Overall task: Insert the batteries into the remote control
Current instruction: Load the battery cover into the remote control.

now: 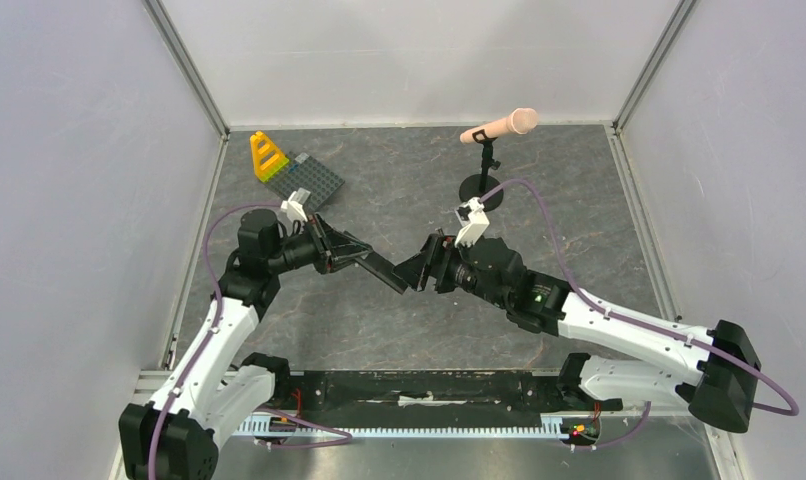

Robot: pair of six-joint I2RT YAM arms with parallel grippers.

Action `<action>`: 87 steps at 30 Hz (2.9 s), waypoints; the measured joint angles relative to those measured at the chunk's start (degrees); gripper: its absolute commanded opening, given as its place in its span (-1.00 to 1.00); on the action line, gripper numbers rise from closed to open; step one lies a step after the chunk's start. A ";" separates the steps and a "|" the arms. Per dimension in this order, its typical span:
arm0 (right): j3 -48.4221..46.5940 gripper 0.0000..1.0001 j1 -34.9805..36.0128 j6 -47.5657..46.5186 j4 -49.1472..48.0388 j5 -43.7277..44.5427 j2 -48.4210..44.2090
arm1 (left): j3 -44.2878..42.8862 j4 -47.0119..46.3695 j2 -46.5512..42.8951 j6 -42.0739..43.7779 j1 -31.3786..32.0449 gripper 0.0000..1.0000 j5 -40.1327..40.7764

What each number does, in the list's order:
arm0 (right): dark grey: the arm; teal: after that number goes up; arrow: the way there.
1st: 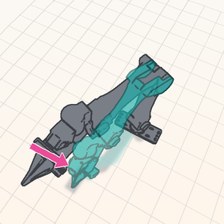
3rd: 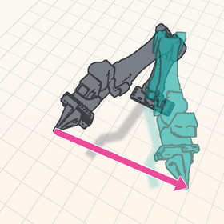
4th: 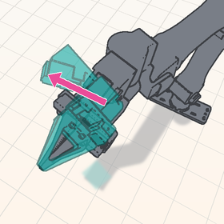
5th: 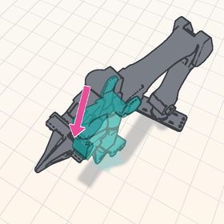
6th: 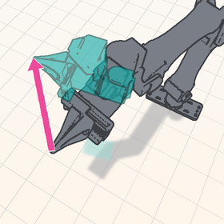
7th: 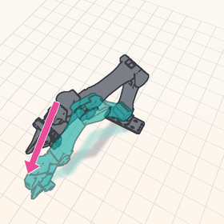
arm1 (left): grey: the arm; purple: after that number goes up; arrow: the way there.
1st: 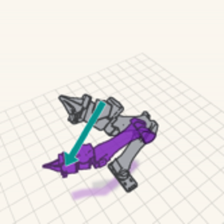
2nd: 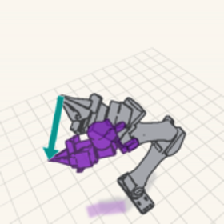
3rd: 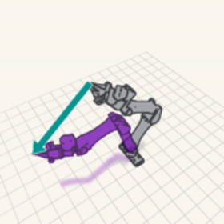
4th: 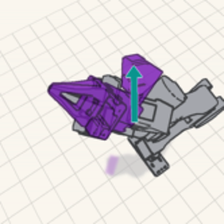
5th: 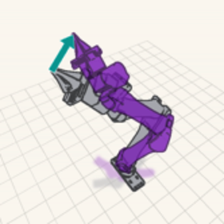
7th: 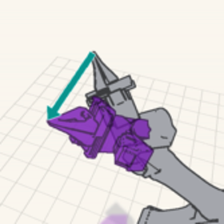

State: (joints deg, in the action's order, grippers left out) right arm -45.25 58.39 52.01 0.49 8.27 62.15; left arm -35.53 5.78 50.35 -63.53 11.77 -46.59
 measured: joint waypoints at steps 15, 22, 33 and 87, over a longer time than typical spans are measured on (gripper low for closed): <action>4.59 0.44 0.00 11.13 -14.91 -4.81 0.98 | -2.23 -2.97 -2.51 -10.16 0.00 -0.96 0.59; 4.87 0.38 0.00 14.62 -20.31 -6.49 2.08 | -1.68 -7.76 -3.41 -16.41 0.00 -0.96 0.98; 6.75 0.31 0.26 19.39 -25.33 -7.82 2.73 | -1.53 -9.35 -4.28 -18.88 0.00 -0.96 1.33; 10.86 -0.03 0.20 40.35 -32.57 -6.08 3.39 | 1.53 -11.76 -7.78 -17.99 -0.04 -0.96 1.92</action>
State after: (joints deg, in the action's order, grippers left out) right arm -34.39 58.59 92.36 -32.08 2.20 65.54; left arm -34.00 -5.98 42.57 -81.52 11.73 -44.66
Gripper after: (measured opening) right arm 0.507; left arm 0.243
